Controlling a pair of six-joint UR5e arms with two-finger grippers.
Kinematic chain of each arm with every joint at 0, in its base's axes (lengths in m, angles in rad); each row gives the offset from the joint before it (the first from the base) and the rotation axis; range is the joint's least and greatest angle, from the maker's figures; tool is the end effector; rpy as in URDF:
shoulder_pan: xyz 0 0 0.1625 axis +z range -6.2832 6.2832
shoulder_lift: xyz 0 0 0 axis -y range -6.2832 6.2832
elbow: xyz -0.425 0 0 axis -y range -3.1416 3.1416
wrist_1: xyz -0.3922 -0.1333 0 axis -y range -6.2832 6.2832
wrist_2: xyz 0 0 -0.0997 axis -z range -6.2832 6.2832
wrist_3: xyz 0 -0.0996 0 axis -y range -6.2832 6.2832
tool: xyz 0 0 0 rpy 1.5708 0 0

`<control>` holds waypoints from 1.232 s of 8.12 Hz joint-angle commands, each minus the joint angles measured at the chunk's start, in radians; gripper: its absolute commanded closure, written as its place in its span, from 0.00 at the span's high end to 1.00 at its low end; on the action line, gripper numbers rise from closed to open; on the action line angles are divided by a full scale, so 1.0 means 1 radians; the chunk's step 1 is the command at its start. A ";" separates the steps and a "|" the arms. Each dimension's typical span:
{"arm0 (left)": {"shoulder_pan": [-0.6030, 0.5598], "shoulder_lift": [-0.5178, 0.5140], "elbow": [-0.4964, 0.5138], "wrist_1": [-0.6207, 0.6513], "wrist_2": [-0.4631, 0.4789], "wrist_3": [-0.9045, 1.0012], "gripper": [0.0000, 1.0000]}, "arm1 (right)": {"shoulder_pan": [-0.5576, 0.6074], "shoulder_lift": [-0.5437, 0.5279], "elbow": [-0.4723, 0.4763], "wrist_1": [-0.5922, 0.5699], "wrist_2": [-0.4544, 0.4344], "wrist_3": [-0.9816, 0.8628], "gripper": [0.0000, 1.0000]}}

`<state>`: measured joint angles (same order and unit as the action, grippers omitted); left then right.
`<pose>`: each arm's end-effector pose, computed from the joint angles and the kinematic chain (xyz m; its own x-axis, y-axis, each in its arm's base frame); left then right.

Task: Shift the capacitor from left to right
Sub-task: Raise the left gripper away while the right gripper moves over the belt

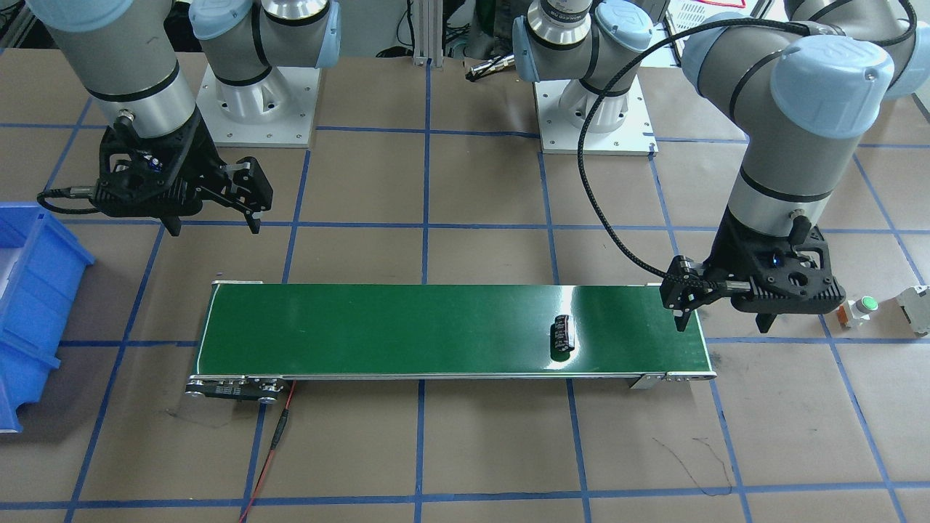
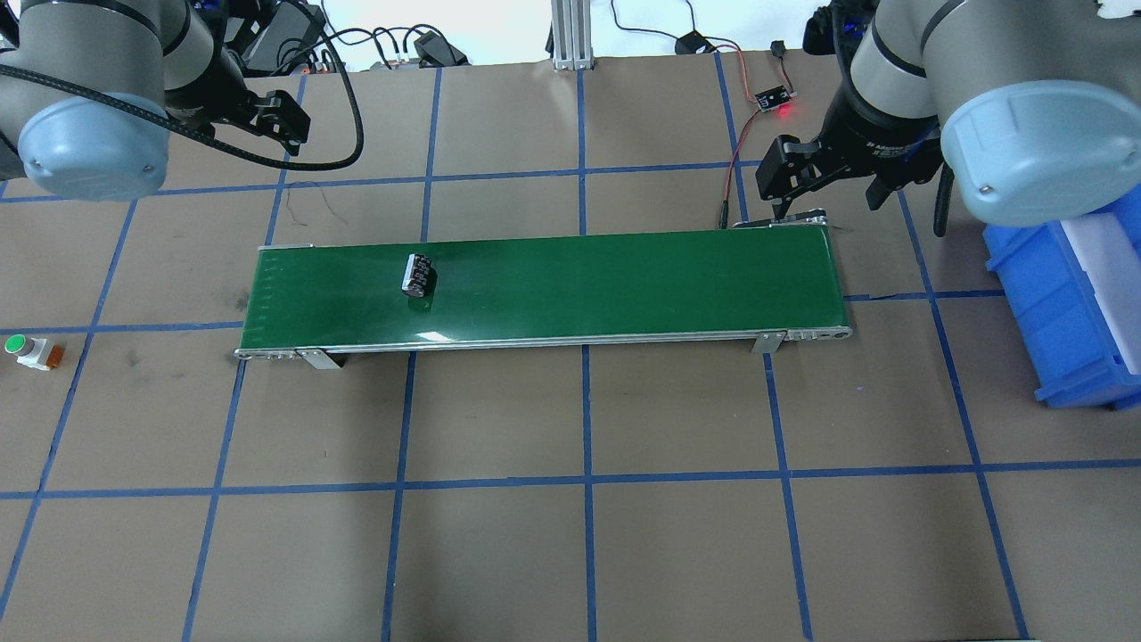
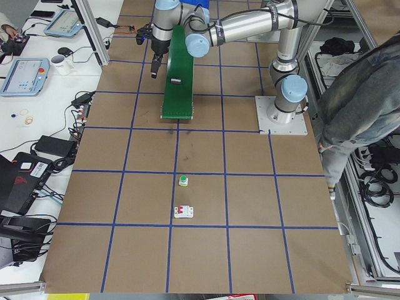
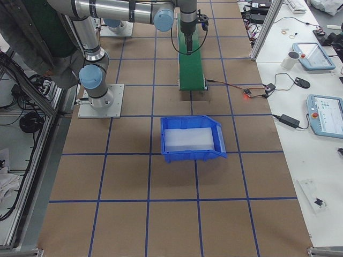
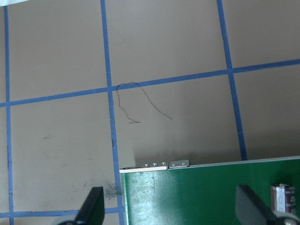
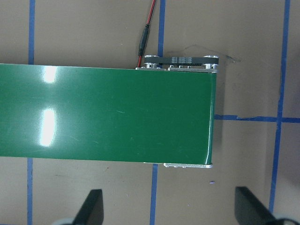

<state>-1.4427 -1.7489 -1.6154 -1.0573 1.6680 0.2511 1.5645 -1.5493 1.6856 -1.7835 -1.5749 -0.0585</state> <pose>-0.0483 -0.5928 0.4278 -0.9831 0.0862 -0.1613 0.1258 0.9588 -0.2546 0.1297 -0.5055 0.4424 -0.9986 -0.0517 0.0085 -0.0522 0.9957 -0.0760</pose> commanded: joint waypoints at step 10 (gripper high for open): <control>-0.015 0.128 -0.006 -0.239 -0.119 -0.170 1.00 | -0.001 0.242 0.066 -0.243 0.153 0.045 0.96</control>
<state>-1.4540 -1.6219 -1.6222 -1.2491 1.5750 0.0895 1.5631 -1.3514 1.7516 -1.9777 -1.4328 -0.0171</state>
